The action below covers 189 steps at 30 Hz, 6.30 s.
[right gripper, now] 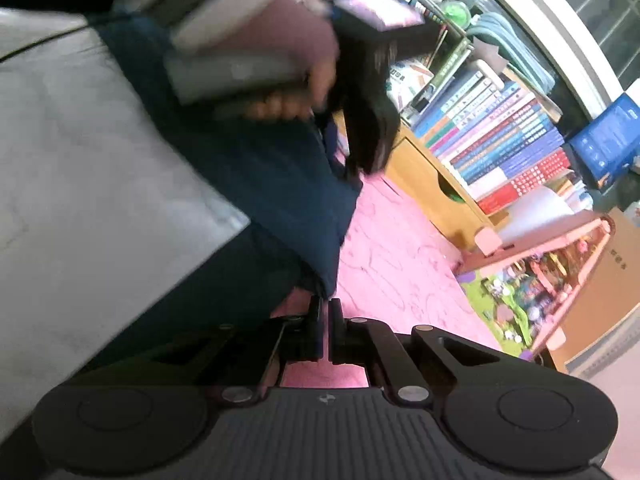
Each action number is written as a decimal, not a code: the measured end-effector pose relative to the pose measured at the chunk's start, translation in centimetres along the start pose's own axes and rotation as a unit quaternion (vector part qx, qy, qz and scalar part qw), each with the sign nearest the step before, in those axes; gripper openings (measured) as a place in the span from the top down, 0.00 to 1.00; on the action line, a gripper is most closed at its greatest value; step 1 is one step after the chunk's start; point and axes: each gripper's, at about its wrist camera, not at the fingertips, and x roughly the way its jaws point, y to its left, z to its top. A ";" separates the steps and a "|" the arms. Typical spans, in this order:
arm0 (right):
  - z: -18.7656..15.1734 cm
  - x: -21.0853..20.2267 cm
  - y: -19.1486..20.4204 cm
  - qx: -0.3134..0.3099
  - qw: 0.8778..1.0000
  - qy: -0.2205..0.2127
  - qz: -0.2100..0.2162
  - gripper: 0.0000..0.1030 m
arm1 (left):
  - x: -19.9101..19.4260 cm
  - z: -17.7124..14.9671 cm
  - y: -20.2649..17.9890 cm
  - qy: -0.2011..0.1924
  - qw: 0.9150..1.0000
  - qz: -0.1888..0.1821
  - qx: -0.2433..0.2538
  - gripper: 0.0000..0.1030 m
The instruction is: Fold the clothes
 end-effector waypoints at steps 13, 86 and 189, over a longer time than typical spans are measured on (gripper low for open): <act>6.5 -1.9 -1.5 0.128 0.987 -0.035 0.096 0.57 | -16.1 -15.1 14.0 -0.014 0.983 0.180 -0.013 0.46; 2.0 11.4 -12.6 0.351 0.933 0.071 -0.027 0.10 | -15.7 -16.2 15.3 -0.021 0.983 0.175 -0.043 0.42; 9.2 -7.0 9.1 0.299 0.922 -0.033 0.242 0.01 | -32.1 -15.9 22.0 -0.307 0.909 0.213 -0.182 0.86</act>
